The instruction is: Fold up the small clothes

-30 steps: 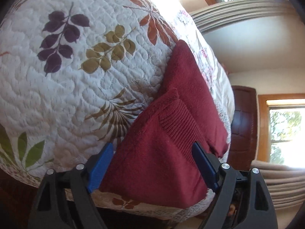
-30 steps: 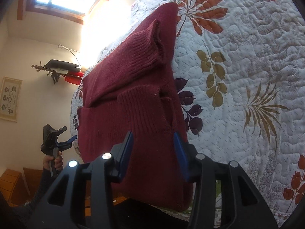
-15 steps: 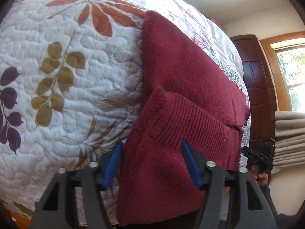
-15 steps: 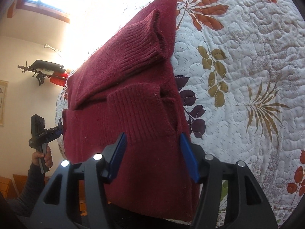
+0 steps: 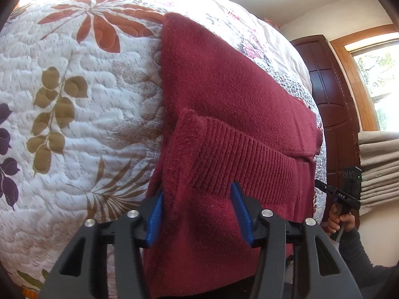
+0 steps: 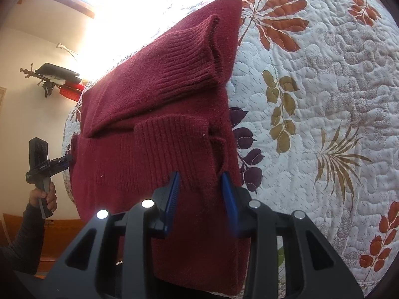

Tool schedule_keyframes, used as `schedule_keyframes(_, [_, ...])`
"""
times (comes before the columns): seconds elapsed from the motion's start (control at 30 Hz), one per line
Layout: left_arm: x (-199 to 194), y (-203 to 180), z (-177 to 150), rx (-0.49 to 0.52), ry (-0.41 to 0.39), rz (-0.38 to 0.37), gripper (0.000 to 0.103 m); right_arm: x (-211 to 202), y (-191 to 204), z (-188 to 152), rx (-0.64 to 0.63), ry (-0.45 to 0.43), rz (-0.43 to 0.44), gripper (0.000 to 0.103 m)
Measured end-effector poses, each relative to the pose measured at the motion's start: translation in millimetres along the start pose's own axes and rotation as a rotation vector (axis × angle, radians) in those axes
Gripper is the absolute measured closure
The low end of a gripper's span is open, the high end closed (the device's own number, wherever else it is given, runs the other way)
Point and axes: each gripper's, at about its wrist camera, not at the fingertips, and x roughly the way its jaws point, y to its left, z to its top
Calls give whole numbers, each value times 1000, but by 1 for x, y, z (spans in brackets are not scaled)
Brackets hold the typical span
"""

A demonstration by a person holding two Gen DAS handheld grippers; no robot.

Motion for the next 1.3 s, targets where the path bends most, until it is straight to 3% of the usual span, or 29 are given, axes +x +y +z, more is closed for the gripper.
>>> schedule_keyframes(0.07, [0, -1, -2, 0, -1, 10, 62, 1, 4, -1, -6, 5, 5, 71])
schedule_keyframes(0.1, [2, -4, -2, -3, 5, 11, 86, -2, 5, -1, -14, 5, 9, 84])
schedule_keyframes(0.13, [1, -6, -4, 4, 5, 19, 95, -2, 7, -2, -22, 7, 10, 96])
schedule_keyframes(0.4, [-40, -25, -24, 69, -132, 30, 97, -42, 23, -10, -30, -127, -13, 99])
schedule_keyframes(0.63, [-95, -36, -48, 121, -316, -49, 97, -96, 42, -22, -56, -265, -38, 99])
schedule_keyframes(0.8, [-123, -36, -54, 108, -393, -80, 97, -123, 59, -23, -86, -328, -48, 99])
schedule_keyframes(1.07, [-143, -54, -29, 135, -454, -125, 97, -144, 69, -1, -122, -393, -60, 99])
schedule_keyframes(1.3, [-167, -83, 26, 227, -522, -154, 97, -174, 85, 52, -179, -480, -70, 99])
